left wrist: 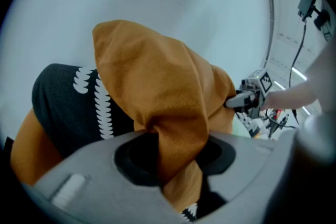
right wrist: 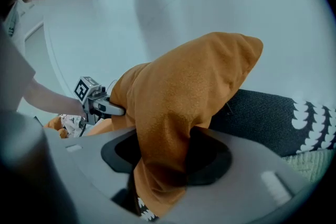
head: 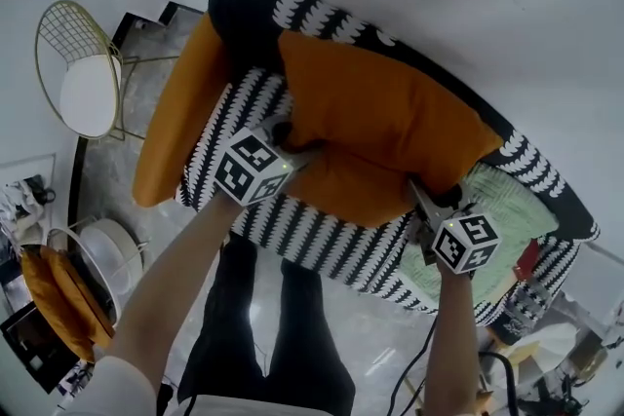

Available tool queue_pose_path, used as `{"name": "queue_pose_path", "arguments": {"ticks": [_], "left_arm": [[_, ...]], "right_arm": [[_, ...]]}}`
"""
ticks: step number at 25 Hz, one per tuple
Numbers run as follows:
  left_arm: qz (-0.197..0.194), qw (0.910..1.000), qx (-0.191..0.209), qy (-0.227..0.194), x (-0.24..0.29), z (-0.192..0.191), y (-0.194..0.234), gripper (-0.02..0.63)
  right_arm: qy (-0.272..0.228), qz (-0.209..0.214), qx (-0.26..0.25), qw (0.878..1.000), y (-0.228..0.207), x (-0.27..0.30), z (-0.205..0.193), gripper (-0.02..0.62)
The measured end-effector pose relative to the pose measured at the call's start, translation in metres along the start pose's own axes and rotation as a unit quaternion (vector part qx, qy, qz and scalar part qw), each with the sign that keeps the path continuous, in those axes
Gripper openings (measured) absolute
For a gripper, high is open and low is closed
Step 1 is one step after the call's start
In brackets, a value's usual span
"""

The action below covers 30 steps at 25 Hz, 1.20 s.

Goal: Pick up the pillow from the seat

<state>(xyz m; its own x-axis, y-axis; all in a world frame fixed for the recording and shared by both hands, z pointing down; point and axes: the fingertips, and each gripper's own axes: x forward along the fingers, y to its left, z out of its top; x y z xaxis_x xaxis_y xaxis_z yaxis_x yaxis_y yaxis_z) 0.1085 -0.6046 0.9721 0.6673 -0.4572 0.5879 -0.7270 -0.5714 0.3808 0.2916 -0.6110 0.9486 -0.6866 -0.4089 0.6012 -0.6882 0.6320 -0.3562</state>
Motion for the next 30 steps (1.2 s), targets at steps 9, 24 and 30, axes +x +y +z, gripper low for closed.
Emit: {"name": "queue_pose_path", "arguments": {"ticks": [9,24,30], "left_arm": [[0.001,0.9999,0.009,-0.009,-0.039,0.016,-0.032,0.161],[0.030,0.9991,0.011,-0.027,-0.147,0.103,-0.080,0.164],[0.051,0.9980,0.014,-0.034,-0.191,0.150,-0.086,0.167]], "right_arm": [[-0.016,-0.001,-0.006,1.000,0.028,-0.033,0.013,0.222],[-0.029,0.003,-0.051,0.998,0.102,-0.107,0.117,0.224],[-0.047,0.015,-0.058,0.997,0.127,-0.123,0.169,0.224]]}}
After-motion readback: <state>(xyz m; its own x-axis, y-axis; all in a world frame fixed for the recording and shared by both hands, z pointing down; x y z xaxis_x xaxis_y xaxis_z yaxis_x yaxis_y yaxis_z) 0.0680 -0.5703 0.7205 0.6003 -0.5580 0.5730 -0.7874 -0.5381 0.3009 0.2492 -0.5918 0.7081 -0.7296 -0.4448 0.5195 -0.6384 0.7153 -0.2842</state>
